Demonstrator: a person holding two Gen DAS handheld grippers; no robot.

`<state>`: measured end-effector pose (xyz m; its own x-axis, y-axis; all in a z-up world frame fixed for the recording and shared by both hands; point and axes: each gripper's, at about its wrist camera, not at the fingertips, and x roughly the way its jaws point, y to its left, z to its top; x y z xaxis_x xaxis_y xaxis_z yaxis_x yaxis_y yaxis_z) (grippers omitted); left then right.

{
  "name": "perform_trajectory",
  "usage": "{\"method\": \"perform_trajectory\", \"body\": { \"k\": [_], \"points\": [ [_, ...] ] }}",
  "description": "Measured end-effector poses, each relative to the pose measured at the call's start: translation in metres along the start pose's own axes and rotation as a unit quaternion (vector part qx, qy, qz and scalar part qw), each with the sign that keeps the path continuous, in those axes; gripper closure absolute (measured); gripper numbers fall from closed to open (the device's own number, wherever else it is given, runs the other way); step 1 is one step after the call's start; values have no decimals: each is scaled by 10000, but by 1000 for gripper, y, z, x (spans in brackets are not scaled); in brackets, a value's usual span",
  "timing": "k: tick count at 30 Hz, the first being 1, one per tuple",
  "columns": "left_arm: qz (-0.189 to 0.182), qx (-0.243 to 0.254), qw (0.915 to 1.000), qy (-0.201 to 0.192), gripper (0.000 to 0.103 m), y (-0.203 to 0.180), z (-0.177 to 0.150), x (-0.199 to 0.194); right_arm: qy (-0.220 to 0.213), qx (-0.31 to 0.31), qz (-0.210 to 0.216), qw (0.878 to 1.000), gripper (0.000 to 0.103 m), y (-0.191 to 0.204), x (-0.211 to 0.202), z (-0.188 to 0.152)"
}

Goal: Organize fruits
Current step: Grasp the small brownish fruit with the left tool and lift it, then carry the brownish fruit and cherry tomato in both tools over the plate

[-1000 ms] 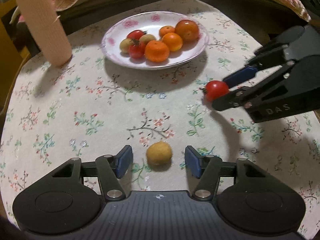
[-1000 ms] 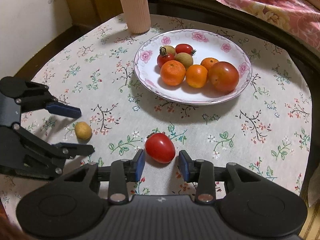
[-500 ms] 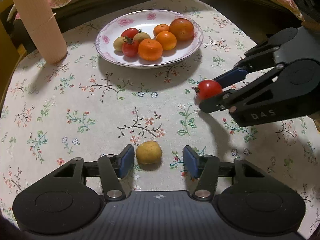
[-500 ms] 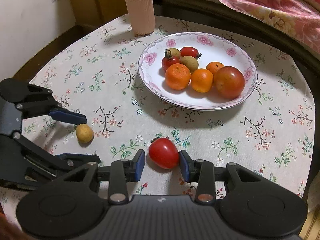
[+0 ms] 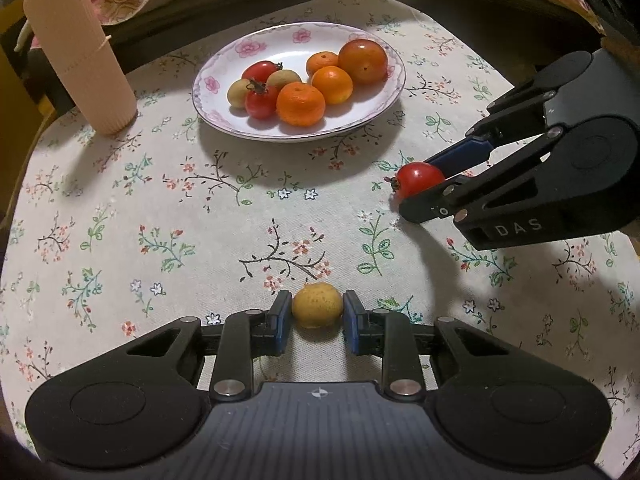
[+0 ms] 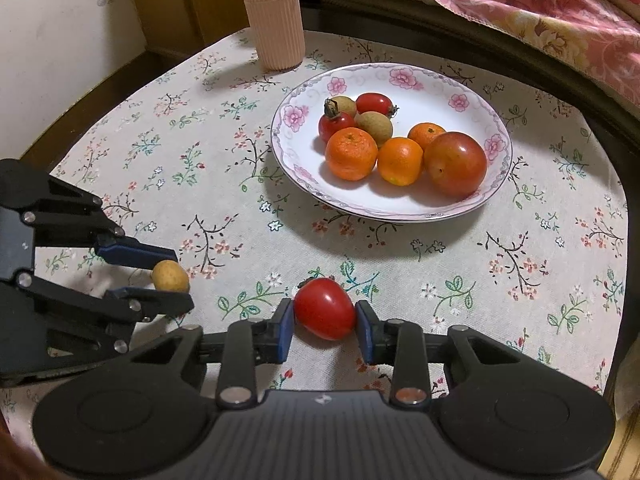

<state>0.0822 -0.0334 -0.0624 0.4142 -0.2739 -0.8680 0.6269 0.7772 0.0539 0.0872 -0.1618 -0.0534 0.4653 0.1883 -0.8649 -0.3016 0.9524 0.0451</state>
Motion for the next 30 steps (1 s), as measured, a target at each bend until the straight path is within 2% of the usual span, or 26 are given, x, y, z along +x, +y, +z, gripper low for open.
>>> {"method": "perform_trajectory", "body": {
  "k": [19, 30],
  "points": [
    [90, -45, 9998, -150, 69, 4, 9, -5, -119, 6, 16, 9999, 70, 2, -7, 1],
    [235, -141, 9985, -480, 69, 12, 30, -16, -422, 69, 12, 9991, 70, 1, -23, 13]
  ]
}}
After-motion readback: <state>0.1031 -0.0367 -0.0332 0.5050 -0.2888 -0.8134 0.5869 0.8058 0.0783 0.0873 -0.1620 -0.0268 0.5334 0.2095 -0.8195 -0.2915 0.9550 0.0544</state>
